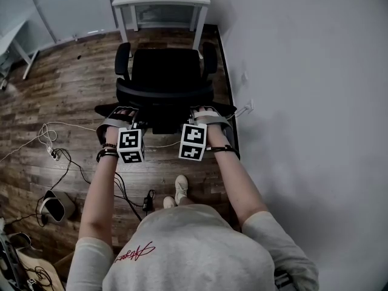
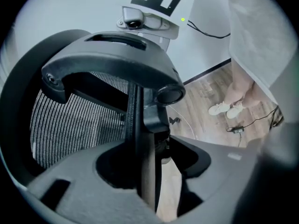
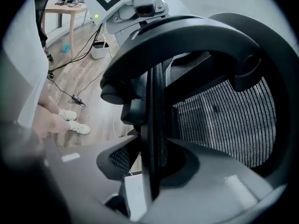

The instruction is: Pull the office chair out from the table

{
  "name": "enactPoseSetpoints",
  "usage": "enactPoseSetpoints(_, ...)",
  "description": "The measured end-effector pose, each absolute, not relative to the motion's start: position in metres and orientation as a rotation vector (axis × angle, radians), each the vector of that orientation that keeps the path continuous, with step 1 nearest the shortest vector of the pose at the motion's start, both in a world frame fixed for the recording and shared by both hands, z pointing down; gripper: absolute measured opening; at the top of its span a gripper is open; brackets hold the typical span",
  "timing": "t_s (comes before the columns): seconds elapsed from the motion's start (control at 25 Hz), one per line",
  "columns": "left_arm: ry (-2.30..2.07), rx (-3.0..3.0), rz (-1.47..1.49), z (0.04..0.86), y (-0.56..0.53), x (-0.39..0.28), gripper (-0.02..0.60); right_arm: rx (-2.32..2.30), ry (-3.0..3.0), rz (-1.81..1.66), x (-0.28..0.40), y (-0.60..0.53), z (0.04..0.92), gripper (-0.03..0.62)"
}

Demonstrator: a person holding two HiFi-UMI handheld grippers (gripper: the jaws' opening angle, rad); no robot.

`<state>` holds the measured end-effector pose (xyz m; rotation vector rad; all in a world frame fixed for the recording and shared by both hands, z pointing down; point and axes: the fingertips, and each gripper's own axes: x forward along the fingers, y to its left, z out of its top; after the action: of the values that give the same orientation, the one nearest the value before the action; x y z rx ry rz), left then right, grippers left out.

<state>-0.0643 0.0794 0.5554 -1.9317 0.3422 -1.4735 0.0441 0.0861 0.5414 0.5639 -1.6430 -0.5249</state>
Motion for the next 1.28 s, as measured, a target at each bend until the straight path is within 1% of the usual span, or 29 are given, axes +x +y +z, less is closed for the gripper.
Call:
enactPoseSetpoints(0.08, 0.331, -1.944, -1.472, 0.554, 0.081, -0.063, 0.221, 0.541, -1.647, -0.501, 0.044, 0.088, 0.542, 0.154)
enactPoseSetpoints(0.16, 0.326, -1.953, -1.472, 0.553, 0.082, -0.063, 0.237, 0.531, -1.647, -0.497, 0.043, 0.089, 0.542, 0.163)
enactPoseSetpoints(0.32, 0.316, -1.970, -1.488, 0.556, 0.083, -0.062, 0.241, 0.513, -1.643, -0.501, 0.044, 0.091, 0.547, 0.190)
enactPoseSetpoints(0.64, 0.266, -1.980, -1.545, 0.553, 0.084, -0.065, 0.253, 0.473, -1.602, -0.428, 0.043, 0.094, 0.545, 0.221)
enactPoseSetpoints(0.92, 0.359, -1.994, -1.464, 0.530, 0.079, -0.063, 0.255, 0.501, -1.602, -0.440, 0.047, 0.093, 0.545, 0.227)
enactPoseSetpoints(1.28, 0.421, -2.077, -1.388, 0.524, 0.093, -0.058, 0.249, 0.630, -1.678, -0.466, 0.042, 0.096, 0.516, 0.225)
